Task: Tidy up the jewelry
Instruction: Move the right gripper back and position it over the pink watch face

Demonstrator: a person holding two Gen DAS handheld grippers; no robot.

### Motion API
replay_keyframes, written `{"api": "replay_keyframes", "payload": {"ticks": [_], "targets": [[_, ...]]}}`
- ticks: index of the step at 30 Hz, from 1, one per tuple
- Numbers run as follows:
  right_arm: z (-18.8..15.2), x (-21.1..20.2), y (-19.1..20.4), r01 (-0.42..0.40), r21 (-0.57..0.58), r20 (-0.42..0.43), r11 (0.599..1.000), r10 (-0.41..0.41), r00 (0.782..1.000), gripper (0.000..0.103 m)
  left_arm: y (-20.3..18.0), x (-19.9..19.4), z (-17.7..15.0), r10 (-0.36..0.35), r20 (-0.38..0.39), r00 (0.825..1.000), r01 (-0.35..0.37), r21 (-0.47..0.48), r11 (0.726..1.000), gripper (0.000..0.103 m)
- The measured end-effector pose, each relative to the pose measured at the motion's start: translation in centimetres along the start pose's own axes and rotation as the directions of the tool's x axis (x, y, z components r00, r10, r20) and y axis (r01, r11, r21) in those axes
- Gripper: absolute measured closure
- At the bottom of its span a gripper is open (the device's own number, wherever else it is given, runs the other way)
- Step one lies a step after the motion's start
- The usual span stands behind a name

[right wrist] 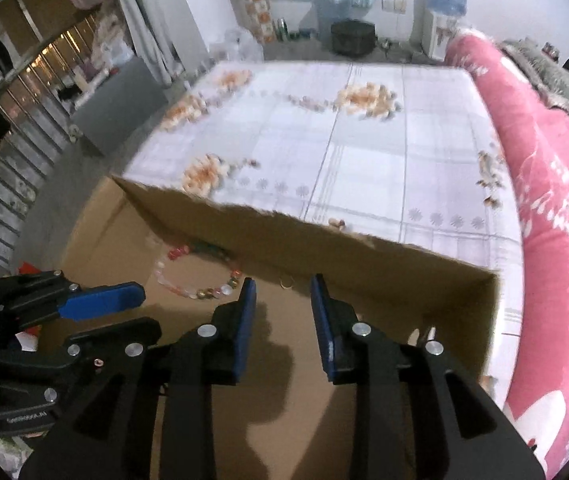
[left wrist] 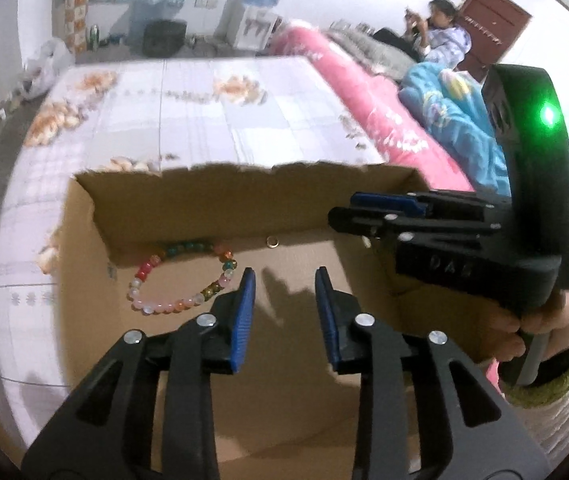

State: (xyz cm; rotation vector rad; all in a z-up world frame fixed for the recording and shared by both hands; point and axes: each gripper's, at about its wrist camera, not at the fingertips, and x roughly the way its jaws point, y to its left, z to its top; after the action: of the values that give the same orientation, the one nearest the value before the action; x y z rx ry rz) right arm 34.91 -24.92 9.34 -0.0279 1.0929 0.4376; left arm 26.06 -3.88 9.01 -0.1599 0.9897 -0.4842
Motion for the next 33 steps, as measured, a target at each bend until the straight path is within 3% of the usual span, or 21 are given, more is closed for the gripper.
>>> {"api": "replay_keyframes", "payload": {"ticks": [3, 6, 9, 12, 16, 20, 22, 27, 33], "targets": [[-1.5, -4.2, 0.4, -0.037, -0.006, 0.1, 0.999, 0.037, 0.994, 0.074, -0.9, -3.2, -1.4, -0.009, 0.076, 0.997, 0.005, 0.055, 0.998, 0.058], [-4.9, -9.7, 1.0, -0.07, -0.033, 0.223, 0.997, 0.076, 0.972, 0.064, -1.7, -7.8, -4.2, -0.032, 0.181, 0.983, 0.009, 0.126, 0.992, 0.045], [-9.7, -14.6, 1.7, -0.075, -0.08, 0.325, 0.994, 0.097, 0.941, 0.057, -2.4, -12.3, -8.6, -0.057, 0.269, 0.961, 0.001, 0.203, 0.979, 0.033], [-15.1, -17.7, 2.5, -0.067, -0.118, 0.389, 0.991, 0.108, 0.915, 0.048, -2.4, -15.1, -12.6, -0.078, 0.31, 0.947, 0.003, 0.237, 0.972, 0.024], [-21.1, -17.3, 4.0, -0.109, -0.163, 0.361, 0.981, 0.162, 0.918, 0.044, -1.3, -15.3, -16.9, -0.085, 0.291, 0.953, 0.027, 0.197, 0.98, 0.019], [-25.4, -12.5, 5.4, -0.149, -0.152, 0.223, 0.977, 0.181, 0.958, 0.043, 0.1, -11.1, -20.4, -0.02, 0.18, 0.983, 0.001, 0.103, 0.995, 0.019], [-26.8, -9.2, 6.4, -0.131, -0.152, 0.132, 0.98, 0.152, 0.98, 0.043, 0.5, -8.7, -21.7, 0.027, 0.112, 0.993, -0.037, 0.085, 0.996, 0.019], [-28.2, -5.4, 7.4, -0.013, -0.188, 0.09, 0.982, 0.031, 0.996, 0.043, -1.0, -5.4, -24.3, 0.13, 0.075, 0.989, -0.143, 0.197, 0.97, 0.019], [-27.7, -4.1, 8.1, 0.055, -0.223, 0.082, 0.973, -0.038, 0.996, 0.052, -2.4, -3.7, -26.2, 0.142, 0.076, 0.987, -0.158, 0.272, 0.949, 0.02]]}}
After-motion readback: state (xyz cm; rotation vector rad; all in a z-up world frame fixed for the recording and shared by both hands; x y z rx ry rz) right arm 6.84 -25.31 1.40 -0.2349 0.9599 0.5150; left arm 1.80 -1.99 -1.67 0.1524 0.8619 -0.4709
